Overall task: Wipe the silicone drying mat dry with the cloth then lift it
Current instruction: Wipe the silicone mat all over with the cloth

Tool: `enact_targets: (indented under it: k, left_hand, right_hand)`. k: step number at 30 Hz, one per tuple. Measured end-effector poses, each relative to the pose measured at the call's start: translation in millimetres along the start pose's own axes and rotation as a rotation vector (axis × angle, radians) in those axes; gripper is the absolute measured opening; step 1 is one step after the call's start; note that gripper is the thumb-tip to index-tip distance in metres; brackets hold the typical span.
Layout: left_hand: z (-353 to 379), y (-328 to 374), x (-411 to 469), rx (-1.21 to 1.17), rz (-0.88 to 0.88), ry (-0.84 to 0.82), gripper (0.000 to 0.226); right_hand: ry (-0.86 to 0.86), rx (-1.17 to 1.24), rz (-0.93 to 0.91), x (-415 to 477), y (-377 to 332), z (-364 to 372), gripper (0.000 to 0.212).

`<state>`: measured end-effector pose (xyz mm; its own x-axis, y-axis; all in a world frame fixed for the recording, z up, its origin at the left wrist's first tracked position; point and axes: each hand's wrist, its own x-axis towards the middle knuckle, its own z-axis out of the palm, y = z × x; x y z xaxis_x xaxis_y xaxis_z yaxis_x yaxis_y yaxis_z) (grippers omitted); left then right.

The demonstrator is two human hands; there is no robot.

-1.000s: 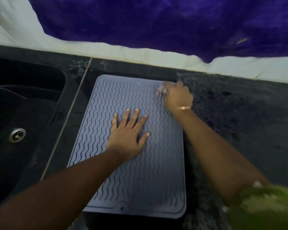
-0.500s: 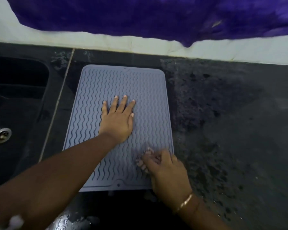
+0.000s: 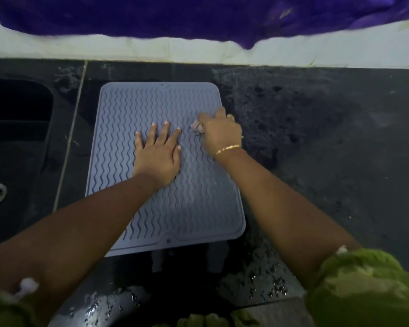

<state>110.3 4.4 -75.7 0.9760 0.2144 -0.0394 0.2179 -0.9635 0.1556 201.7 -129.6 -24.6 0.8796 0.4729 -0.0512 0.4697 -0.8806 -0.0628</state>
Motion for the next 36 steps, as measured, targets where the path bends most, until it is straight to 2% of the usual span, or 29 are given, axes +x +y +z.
enact_targets:
  k: [3, 5, 9, 10, 13, 15, 17, 20, 24, 27, 30, 32, 34, 36]
  left_hand:
    - [1.0, -0.7, 0.2, -0.007, -0.006, 0.008, 0.053]
    - [1.7, -0.6, -0.4, -0.010, -0.006, 0.008, 0.053]
    - [1.1, -0.7, 0.8, -0.001, 0.000, -0.001, 0.054]
    - [0.4, 0.5, 2.4, 0.005, 0.001, -0.013, 0.055]
    - [-3.2, 11.1, 7.4, -0.017, -0.040, -0.056, 0.059]
    - [-3.3, 20.1, 8.8, -0.029, -0.077, -0.051, 0.060]
    - [-0.7, 24.3, 7.7, -0.036, -0.089, -0.012, 0.060]
    - [0.8, 23.3, 7.6, -0.034, -0.101, 0.027, 0.057]
    - [1.6, 25.7, 9.1, -0.032, -0.111, 0.047, 0.060]
    - [4.3, 25.1, 9.9, -0.021, -0.113, 0.048, 0.063]
    - [5.3, 23.9, 9.7, -0.022, -0.116, 0.069, 0.065]
    - [4.8, 24.5, 9.1, -0.029, -0.115, 0.073, 0.064]
    - [4.9, 25.3, 9.4, -0.023, -0.117, 0.072, 0.063]
    - [4.4, 26.0, 9.7, -0.004, -0.123, 0.071, 0.064]
  right_hand:
    - [0.148, -0.110, -0.064, -71.4, -10.3, 7.2, 0.036]
    - [0.233, -0.090, -0.082, -126.1, -12.2, 10.4, 0.034]
    - [0.131, 0.047, -0.109, -186.7, -3.7, 13.8, 0.041]
    - [0.105, 0.152, -0.075, -186.2, 1.1, 12.4, 0.041]
    - [0.045, 0.671, 0.141, -158.8, 18.9, 0.8, 0.040]
    - [0.078, 0.931, 0.286, -128.3, 29.8, -8.6, 0.038]
    - [0.118, 1.090, 0.398, -94.8, 33.9, -18.4, 0.036]
    - [0.145, 1.231, 0.471, -42.3, 31.1, -28.3, 0.029]
    - [0.162, 1.274, 0.486, 31.8, 20.4, -41.7, 0.025]
    - [0.099, 1.270, 0.491, 85.1, 21.2, -44.4, 0.025]
    - [-0.039, 1.016, 0.517, 121.5, 26.3, -39.8, 0.045]
    - [-0.067, 0.868, 0.553, 134.1, 24.4, -34.1, 0.055]
    - [-0.104, 0.726, 0.494, 138.2, 16.0, -26.9, 0.064]
    - [-0.178, 0.450, 0.384, 133.8, 10.3, -15.9, 0.077]
